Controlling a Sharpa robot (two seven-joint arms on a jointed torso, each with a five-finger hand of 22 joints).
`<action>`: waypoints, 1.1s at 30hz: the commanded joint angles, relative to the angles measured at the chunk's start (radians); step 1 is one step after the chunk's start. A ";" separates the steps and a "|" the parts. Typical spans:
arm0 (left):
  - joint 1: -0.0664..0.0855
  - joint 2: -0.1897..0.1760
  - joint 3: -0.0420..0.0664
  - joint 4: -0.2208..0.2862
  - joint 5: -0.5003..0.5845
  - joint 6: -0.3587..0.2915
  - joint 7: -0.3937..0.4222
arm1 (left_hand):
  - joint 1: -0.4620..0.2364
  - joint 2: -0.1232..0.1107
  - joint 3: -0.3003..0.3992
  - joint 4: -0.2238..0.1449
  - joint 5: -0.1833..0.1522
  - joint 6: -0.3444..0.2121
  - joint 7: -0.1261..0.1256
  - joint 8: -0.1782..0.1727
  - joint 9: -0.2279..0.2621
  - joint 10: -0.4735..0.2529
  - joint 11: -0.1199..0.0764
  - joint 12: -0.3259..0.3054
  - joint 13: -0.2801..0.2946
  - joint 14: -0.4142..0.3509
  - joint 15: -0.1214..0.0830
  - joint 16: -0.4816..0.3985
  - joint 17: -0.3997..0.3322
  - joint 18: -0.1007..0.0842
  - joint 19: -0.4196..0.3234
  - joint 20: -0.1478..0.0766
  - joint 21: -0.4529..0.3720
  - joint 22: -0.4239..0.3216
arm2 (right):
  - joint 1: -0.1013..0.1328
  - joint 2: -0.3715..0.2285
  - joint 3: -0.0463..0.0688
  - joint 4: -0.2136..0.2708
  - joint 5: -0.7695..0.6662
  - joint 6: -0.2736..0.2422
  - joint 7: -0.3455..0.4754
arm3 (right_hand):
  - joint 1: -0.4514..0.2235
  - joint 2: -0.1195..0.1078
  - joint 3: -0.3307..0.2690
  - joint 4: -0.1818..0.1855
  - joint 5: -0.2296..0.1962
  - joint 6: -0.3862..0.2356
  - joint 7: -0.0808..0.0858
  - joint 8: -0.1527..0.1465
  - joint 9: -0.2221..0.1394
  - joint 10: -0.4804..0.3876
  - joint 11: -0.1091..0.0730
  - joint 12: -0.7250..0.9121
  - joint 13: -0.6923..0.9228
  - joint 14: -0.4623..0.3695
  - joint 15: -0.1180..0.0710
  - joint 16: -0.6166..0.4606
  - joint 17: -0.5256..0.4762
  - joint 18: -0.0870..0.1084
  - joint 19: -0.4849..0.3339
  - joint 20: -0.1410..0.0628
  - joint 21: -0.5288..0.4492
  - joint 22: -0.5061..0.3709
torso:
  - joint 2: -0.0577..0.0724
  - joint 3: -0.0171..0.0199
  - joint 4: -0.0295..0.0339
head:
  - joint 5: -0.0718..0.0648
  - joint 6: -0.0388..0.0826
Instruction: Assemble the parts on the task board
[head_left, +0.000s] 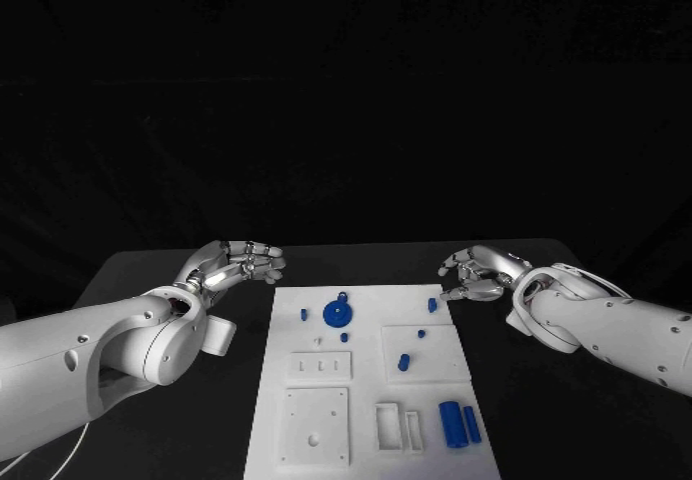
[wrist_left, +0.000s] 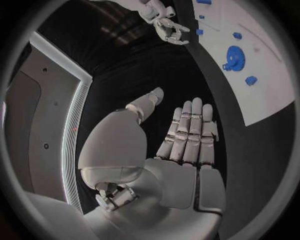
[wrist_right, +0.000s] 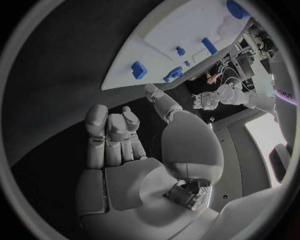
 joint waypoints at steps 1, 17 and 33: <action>0.002 0.002 0.001 0.000 -0.005 0.016 0.016 | -0.008 0.001 -0.001 -0.005 -0.007 0.006 0.002 0.001 -0.001 -0.005 0.001 -0.006 -0.002 0.005 0.002 0.001 0.001 0.015 -0.003 -0.006 0.006 0.018 | -0.010 0.005 0.001 -0.006 0.011 0.046 0.023 | 0.003 0.008 -0.008 -0.002 0.007 0.001 0.002 -0.006 0.000 -0.010 -0.001 -0.004 -0.002 -0.005 0.001 -0.005 0.002 0.084 -0.007 -0.002 -0.004 0.013 | 0.000 -0.0020 0.0007 | 0.001 -0.003; 0.002 0.003 0.000 -0.006 -0.005 0.017 0.015 | -0.007 0.001 0.000 -0.006 -0.006 0.005 0.003 0.000 -0.002 -0.012 0.004 -0.010 -0.004 0.004 0.003 0.000 0.001 0.015 -0.004 -0.006 0.006 0.018 | -0.056 0.027 -0.002 -0.027 0.013 0.070 0.025 | 0.012 0.016 -0.028 -0.004 0.023 0.000 0.000 -0.008 -0.001 -0.014 -0.002 -0.005 -0.003 -0.007 0.000 -0.007 0.003 0.084 -0.012 0.000 -0.006 0.014 | -0.001 -0.0046 0.0011 | -0.002 -0.012; 0.002 0.005 0.000 -0.011 -0.005 0.019 0.013 | -0.009 0.002 0.001 -0.005 -0.006 0.004 0.003 0.000 -0.002 -0.014 0.005 -0.012 -0.005 0.004 0.003 0.000 0.002 0.015 -0.003 -0.006 0.006 0.017 | -0.073 0.063 -0.003 -0.056 0.030 0.068 0.024 | 0.037 0.082 0.033 0.035 -0.061 0.010 -0.002 -0.013 -0.007 -0.015 -0.004 -0.005 -0.007 -0.005 -0.002 -0.013 0.005 0.084 -0.013 0.005 -0.011 0.012 | -0.001 -0.0052 0.0028 | 0.000 -0.019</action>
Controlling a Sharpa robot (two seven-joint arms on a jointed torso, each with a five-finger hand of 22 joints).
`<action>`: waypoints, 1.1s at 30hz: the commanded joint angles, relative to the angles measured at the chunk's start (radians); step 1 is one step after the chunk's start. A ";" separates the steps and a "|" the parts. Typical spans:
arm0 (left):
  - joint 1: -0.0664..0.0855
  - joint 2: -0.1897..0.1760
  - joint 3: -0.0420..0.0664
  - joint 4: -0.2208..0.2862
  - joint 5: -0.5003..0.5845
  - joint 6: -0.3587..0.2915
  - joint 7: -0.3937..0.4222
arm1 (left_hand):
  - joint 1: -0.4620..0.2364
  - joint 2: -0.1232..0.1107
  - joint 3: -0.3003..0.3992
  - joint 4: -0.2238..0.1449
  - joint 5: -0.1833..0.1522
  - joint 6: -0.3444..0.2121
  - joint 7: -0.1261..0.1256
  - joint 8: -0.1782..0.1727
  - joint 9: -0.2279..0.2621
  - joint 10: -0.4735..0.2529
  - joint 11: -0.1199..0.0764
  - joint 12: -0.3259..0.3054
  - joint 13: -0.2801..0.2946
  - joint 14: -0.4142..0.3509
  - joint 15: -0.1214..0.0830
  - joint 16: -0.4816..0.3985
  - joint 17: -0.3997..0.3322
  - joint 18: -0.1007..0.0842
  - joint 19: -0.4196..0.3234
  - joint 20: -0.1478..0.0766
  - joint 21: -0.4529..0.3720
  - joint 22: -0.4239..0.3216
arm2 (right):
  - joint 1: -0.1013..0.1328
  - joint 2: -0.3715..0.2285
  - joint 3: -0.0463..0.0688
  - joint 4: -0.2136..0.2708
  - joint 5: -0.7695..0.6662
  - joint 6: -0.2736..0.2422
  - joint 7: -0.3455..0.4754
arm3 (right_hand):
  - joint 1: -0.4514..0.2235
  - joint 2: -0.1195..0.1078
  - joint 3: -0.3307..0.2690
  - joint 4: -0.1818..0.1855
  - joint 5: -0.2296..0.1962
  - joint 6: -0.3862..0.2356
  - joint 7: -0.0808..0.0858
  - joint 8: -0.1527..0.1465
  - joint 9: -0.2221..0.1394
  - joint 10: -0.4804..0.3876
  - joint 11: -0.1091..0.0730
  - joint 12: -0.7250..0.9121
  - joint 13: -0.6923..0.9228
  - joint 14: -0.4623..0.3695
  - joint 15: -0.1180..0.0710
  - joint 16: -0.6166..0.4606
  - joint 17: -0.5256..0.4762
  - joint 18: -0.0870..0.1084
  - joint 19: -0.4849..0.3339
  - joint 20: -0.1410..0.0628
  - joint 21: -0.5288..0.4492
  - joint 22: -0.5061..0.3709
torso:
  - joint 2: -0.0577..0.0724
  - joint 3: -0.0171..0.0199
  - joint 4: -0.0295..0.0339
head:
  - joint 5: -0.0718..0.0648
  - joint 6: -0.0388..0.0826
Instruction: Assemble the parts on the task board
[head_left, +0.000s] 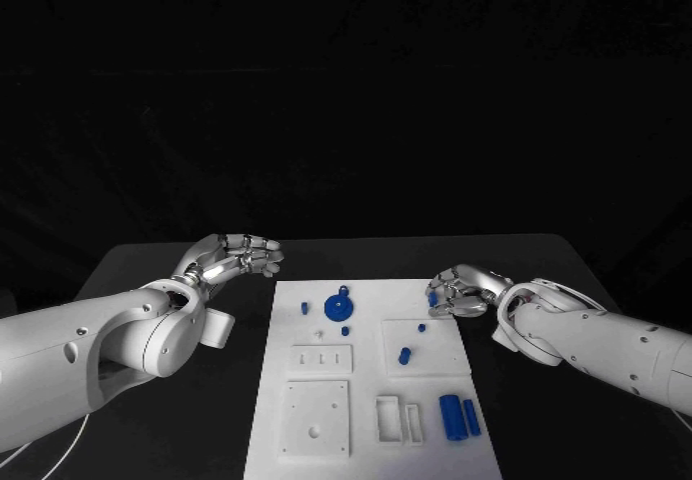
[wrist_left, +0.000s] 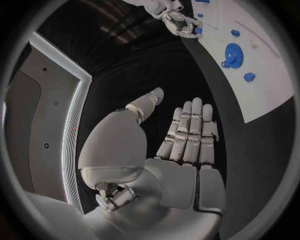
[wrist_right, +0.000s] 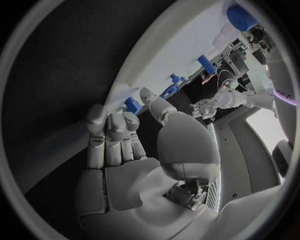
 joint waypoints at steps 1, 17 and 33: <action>0.002 0.002 0.001 0.001 -0.004 0.015 0.012 | -0.009 0.003 0.001 -0.005 -0.006 0.004 0.003 0.000 -0.001 -0.007 -0.002 -0.005 -0.001 0.004 0.003 0.000 0.001 0.015 -0.003 -0.006 0.006 0.018 | -0.004 0.002 -0.002 -0.004 0.004 0.017 0.005 | 0.010 0.011 0.046 0.021 -0.042 0.011 0.001 -0.005 -0.002 -0.004 -0.001 -0.005 -0.002 -0.004 -0.003 -0.006 0.001 0.084 -0.004 0.004 -0.008 0.012 | 0.000 -0.0009 -0.0010 | 0.001 -0.001; 0.002 0.001 0.000 0.002 -0.004 0.016 0.010 | -0.010 0.004 0.001 -0.004 -0.006 0.004 0.003 0.000 -0.001 -0.008 -0.001 -0.005 -0.002 0.004 0.003 0.000 0.001 0.014 -0.003 -0.006 0.006 0.018 | -0.005 0.003 -0.002 -0.006 0.004 0.018 0.001 | 0.034 -0.008 0.200 0.098 -0.103 0.040 0.000 0.002 -0.003 0.004 -0.001 0.006 0.002 -0.001 -0.004 -0.004 0.009 0.084 0.002 0.003 0.002 0.018 | -0.001 -0.0006 -0.0009 | 0.000 -0.003; 0.002 0.000 0.000 0.003 -0.004 0.016 0.008 | -0.009 0.003 0.002 -0.005 -0.006 0.004 0.004 0.000 -0.002 -0.009 -0.001 -0.006 -0.002 0.004 0.003 0.000 0.001 0.014 -0.004 -0.006 0.006 0.018 | -0.005 0.000 -0.002 -0.007 0.004 0.016 -0.002 | 0.027 -0.026 0.180 0.079 -0.094 0.038 0.002 -0.001 -0.004 0.005 0.001 0.009 0.002 0.000 -0.002 -0.003 0.011 0.084 0.003 0.001 0.007 0.019 | -0.002 -0.0003 -0.0019 | 0.000 -0.004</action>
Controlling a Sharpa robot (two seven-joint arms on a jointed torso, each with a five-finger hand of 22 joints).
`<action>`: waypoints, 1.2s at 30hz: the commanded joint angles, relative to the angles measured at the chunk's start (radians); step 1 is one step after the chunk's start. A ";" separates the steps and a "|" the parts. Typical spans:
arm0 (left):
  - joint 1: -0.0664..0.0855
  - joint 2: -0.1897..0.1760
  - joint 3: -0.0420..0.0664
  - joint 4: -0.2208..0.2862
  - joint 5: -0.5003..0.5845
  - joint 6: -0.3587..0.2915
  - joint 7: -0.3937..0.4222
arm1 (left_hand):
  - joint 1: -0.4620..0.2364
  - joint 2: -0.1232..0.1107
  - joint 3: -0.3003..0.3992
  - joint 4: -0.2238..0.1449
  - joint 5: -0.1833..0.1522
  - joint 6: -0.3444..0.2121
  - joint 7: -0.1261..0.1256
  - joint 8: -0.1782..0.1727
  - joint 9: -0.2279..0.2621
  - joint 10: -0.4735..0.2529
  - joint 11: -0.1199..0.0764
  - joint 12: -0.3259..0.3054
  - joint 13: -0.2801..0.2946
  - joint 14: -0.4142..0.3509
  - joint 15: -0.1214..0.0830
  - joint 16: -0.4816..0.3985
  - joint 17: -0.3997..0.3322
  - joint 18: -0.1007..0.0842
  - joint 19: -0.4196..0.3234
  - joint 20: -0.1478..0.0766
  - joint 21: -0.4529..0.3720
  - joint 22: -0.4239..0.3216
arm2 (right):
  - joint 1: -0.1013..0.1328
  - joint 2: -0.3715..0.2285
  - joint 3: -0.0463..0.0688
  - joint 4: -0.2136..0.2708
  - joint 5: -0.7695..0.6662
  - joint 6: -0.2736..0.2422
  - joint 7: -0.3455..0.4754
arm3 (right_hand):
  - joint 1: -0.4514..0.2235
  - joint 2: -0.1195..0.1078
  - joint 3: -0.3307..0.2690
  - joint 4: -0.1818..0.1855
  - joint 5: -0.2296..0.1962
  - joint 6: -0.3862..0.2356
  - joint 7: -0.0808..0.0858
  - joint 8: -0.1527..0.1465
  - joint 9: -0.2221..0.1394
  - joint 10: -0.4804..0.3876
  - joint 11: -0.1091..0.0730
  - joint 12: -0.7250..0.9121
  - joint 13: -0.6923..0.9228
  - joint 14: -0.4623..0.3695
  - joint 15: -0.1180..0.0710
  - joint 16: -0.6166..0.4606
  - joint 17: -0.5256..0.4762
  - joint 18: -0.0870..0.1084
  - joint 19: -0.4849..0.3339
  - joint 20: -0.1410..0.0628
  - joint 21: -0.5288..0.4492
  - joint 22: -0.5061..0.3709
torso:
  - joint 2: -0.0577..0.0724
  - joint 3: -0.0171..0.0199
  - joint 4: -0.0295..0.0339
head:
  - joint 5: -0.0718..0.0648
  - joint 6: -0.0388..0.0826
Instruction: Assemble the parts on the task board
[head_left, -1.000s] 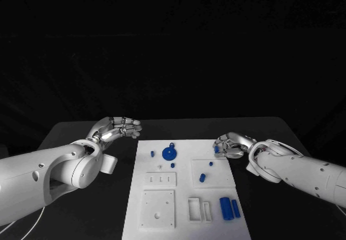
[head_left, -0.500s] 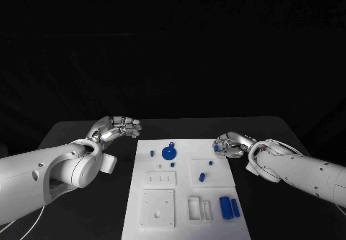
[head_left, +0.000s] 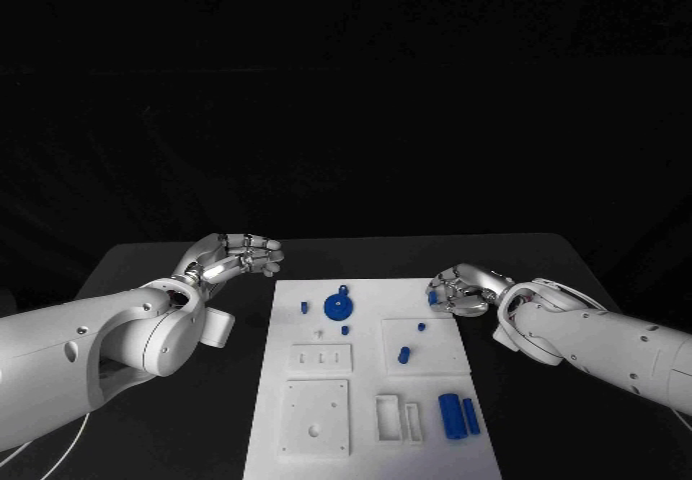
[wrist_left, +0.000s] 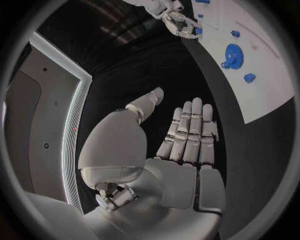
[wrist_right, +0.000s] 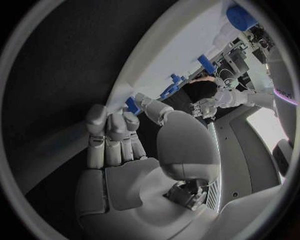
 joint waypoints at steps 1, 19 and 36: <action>0.002 0.001 0.000 0.002 -0.004 0.014 0.010 | -0.009 0.003 0.002 -0.005 -0.006 0.004 0.004 0.000 -0.002 -0.009 -0.001 -0.006 -0.001 0.004 0.003 0.000 0.001 0.014 -0.004 -0.006 0.006 0.018 | -0.004 -0.001 -0.002 -0.001 -0.005 0.016 -0.004 | 0.003 -0.008 -0.004 -0.006 0.006 0.018 0.014 -0.001 0.000 0.005 0.001 0.006 0.001 0.000 -0.002 -0.004 0.001 0.084 0.001 -0.001 0.003 0.018 | -0.001 0.0001 -0.0002 | -0.001 0.000; 0.002 0.001 0.000 0.003 -0.004 0.013 0.010 | -0.009 0.005 0.002 -0.005 -0.005 0.004 0.004 0.000 -0.002 -0.011 0.000 -0.008 -0.002 0.004 0.003 0.000 0.002 0.014 -0.004 -0.006 0.006 0.018 | -0.004 0.003 -0.002 -0.006 -0.005 0.011 -0.005 | -0.007 0.023 0.021 0.013 -0.002 0.115 -0.017 0.048 0.020 0.011 -0.028 0.006 0.000 0.001 -0.029 -0.005 0.005 0.084 0.001 -0.001 0.006 0.017 | -0.001 -0.0004 0.0008 | -0.003 -0.001; 0.002 0.001 0.000 0.005 -0.010 0.034 -0.006 | -0.011 0.010 0.002 -0.004 -0.006 0.008 0.002 0.002 -0.001 -0.001 -0.004 -0.003 0.001 0.014 -0.001 0.006 0.006 0.014 -0.001 -0.008 0.008 0.018 | -0.003 -0.002 -0.002 0.036 0.000 -0.054 -0.044 | -0.010 0.031 0.041 0.016 -0.004 0.162 -0.039 0.070 0.032 0.017 -0.049 0.007 0.002 0.000 -0.050 -0.008 0.007 0.084 0.000 -0.005 0.008 0.015 | -0.001 -0.0015 -0.0011 | -0.003 0.011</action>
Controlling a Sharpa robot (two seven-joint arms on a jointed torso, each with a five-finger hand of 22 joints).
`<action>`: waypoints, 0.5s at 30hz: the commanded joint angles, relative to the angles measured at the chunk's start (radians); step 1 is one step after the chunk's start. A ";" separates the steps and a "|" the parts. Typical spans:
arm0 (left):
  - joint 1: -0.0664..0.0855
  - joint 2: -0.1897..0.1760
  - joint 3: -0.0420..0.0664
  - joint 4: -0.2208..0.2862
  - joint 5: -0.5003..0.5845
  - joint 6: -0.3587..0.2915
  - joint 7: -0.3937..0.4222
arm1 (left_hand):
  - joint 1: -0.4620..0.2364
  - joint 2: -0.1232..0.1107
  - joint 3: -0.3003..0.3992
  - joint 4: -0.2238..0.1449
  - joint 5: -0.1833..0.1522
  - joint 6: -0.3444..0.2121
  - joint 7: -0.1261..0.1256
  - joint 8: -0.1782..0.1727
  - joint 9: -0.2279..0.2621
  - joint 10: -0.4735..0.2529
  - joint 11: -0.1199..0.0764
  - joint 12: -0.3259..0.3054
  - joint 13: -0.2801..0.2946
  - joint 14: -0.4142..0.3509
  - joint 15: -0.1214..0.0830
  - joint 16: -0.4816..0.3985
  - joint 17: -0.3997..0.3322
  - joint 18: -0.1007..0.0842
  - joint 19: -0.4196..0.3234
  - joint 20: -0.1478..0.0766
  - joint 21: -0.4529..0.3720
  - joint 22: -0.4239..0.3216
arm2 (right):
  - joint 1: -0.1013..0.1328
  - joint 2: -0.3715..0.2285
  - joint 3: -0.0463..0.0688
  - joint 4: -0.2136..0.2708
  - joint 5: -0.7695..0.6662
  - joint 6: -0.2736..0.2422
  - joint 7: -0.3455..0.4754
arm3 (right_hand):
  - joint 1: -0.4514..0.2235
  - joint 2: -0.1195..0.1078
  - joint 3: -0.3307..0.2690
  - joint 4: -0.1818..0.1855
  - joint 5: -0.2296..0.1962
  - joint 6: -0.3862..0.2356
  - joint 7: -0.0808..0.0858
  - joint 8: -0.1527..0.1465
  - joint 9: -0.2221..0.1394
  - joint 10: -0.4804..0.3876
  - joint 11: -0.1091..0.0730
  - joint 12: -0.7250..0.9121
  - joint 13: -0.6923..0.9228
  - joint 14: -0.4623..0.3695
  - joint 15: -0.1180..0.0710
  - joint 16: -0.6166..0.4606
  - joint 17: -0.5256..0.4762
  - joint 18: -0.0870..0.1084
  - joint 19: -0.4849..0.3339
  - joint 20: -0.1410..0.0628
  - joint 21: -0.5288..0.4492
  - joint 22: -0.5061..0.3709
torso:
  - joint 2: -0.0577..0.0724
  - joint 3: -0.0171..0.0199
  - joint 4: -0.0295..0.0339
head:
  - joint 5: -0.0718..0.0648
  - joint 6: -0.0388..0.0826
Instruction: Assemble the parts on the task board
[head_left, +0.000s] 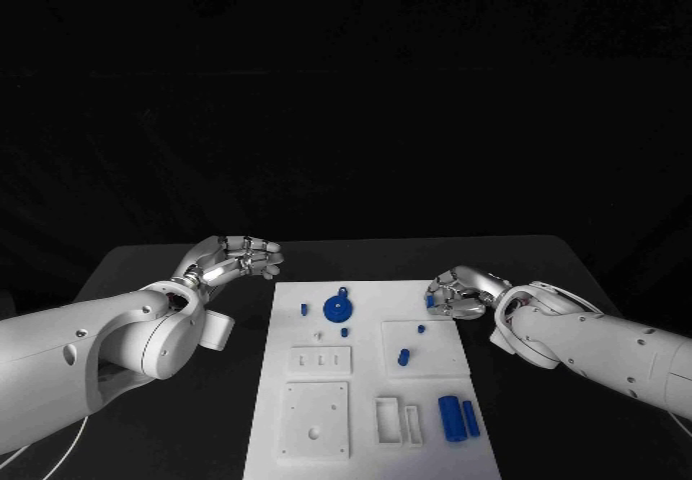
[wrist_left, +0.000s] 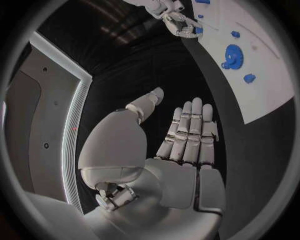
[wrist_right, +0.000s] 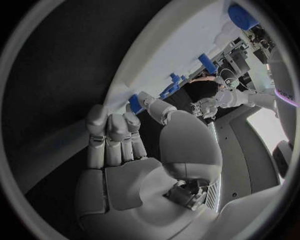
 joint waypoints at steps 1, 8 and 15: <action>0.002 0.002 0.001 0.004 -0.013 0.034 -0.006 | -0.010 0.009 0.000 -0.003 -0.006 0.011 0.001 0.004 0.000 0.017 -0.010 0.007 0.003 0.016 -0.006 0.011 0.005 0.014 0.001 -0.010 0.004 0.017 | 0.001 -0.006 0.000 0.026 -0.006 -0.028 -0.034 | 0.008 0.008 0.007 0.000 -0.003 0.057 0.021 0.008 0.017 0.000 -0.007 0.002 0.002 0.000 -0.007 -0.004 0.002 0.077 -0.001 -0.007 0.004 0.015 | 0.000 -0.0006 -0.0024 | -0.001 0.006; 0.002 0.009 0.001 -0.004 -0.058 0.075 -0.070 | -0.050 0.022 -0.018 0.019 -0.011 0.045 -0.016 0.019 0.005 0.082 -0.039 0.038 0.015 0.071 -0.036 0.066 0.032 0.013 0.037 -0.034 0.027 0.020 | 0.062 -0.001 0.001 0.098 -0.108 -0.001 -0.168 | 0.012 0.003 0.018 -0.001 -0.004 0.059 0.019 0.009 0.019 0.002 -0.009 0.004 0.003 0.001 -0.009 -0.005 0.002 0.077 0.000 -0.009 0.004 0.015 | -0.007 0.0002 -0.0069 | 0.003 0.013; 0.003 0.031 0.002 -0.020 -0.104 0.174 -0.172 | -0.110 0.030 -0.044 0.057 -0.019 0.111 -0.042 0.042 0.010 0.206 -0.098 0.099 0.051 0.153 -0.089 0.164 0.082 0.017 0.105 -0.073 0.076 0.023 | 0.128 0.039 0.001 0.178 -0.247 0.054 -0.331 | 0.016 -0.014 0.055 0.008 -0.004 0.064 0.017 0.011 0.022 0.007 -0.011 0.006 0.006 0.002 -0.012 -0.007 0.003 0.077 0.004 -0.012 0.003 0.012 | -0.021 0.0001 -0.0159 | 0.013 0.025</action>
